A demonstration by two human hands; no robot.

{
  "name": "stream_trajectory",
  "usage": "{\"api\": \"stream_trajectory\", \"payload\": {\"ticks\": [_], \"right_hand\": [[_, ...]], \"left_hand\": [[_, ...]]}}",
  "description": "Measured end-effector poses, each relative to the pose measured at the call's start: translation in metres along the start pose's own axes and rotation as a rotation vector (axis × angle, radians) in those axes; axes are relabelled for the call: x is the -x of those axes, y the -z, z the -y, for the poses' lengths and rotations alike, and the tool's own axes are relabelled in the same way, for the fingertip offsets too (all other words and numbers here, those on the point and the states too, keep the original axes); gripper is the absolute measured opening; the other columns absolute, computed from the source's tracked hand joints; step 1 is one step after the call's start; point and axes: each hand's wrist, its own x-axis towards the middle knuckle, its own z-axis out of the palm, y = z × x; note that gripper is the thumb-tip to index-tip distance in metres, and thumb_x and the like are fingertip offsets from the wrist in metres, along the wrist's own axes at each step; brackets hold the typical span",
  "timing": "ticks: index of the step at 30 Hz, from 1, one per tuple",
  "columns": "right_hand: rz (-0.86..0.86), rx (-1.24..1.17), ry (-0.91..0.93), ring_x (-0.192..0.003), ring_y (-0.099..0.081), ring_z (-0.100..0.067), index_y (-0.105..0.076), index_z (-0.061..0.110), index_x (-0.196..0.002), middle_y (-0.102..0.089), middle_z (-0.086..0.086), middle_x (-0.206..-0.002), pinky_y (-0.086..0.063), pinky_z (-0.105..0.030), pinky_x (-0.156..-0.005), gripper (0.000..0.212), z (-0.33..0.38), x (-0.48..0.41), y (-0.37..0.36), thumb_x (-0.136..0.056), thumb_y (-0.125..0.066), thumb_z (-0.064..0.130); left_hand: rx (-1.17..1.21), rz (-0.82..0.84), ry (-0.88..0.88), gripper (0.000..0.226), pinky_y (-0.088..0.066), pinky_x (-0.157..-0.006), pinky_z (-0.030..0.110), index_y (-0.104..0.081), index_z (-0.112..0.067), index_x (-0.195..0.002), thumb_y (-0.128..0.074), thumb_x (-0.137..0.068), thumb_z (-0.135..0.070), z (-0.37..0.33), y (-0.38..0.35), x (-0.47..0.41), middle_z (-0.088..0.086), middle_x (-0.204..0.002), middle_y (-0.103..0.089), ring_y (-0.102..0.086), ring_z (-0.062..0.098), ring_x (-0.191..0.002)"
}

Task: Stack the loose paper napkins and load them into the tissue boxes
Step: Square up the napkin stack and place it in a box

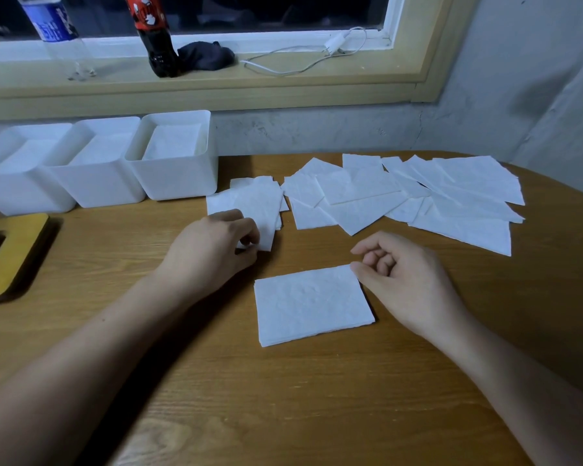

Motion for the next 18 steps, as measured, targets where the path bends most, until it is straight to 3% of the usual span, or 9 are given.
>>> {"api": "stream_trajectory", "payload": {"ticks": [3,7,12,15,18], "right_hand": [[0.003,-0.008,0.003,-0.072,-0.059,-0.014,-0.075,0.034,-0.097,-0.064,0.015,-0.087,-0.054,-0.023,-0.067,0.015,0.000,0.000,-0.001,-0.092,-0.081,0.021],[-0.008,-0.007,0.013,-0.075,-0.060,-0.016,-0.075,0.033,-0.096,-0.064,0.015,-0.087,-0.052,-0.022,-0.067,0.015,0.002,0.001,-0.001,-0.093,-0.080,0.019],[-0.034,0.017,0.033,-0.090,-0.063,-0.010,-0.075,0.031,-0.107,-0.066,0.017,-0.096,-0.047,-0.012,-0.070,0.019,0.004,0.001,0.002,-0.093,-0.082,0.021],[-0.033,0.060,0.026,-0.111,-0.060,0.000,-0.068,0.032,-0.125,-0.063,0.023,-0.116,-0.047,-0.009,-0.081,0.039,0.006,0.000,0.003,-0.090,-0.084,0.029],[-0.023,0.062,-0.003,-0.126,-0.053,0.005,-0.054,0.035,-0.146,-0.057,0.024,-0.135,-0.047,-0.014,-0.096,0.068,0.007,0.000,0.005,-0.086,-0.087,0.038]], "left_hand": [[-0.056,-0.030,-0.053,0.009,-0.042,-0.055,0.030,-0.072,-0.023,-0.094,-0.080,-0.090,-0.024,-0.001,-0.002,0.000,-0.006,-0.093,-0.063,-0.061,0.018,-0.078],[-0.064,-0.063,-0.070,0.012,-0.036,-0.063,0.029,-0.072,-0.018,-0.094,-0.082,-0.087,-0.020,-0.003,-0.001,0.001,-0.002,-0.094,-0.067,-0.059,0.019,-0.084],[0.164,-0.147,-0.080,0.012,-0.050,-0.065,0.031,-0.068,-0.021,-0.100,-0.077,-0.093,-0.018,-0.023,0.012,0.011,-0.007,-0.095,-0.068,-0.058,0.006,-0.081],[0.273,-0.193,-0.109,0.012,-0.045,-0.070,0.020,-0.065,-0.019,-0.099,-0.076,-0.096,-0.013,-0.041,0.020,0.019,-0.011,-0.092,-0.067,-0.057,-0.003,-0.082],[0.370,-0.226,-0.129,0.012,-0.042,-0.070,0.014,-0.065,-0.015,-0.096,-0.074,-0.096,-0.007,-0.054,0.026,0.025,-0.013,-0.089,-0.067,-0.058,-0.003,-0.083]]}}
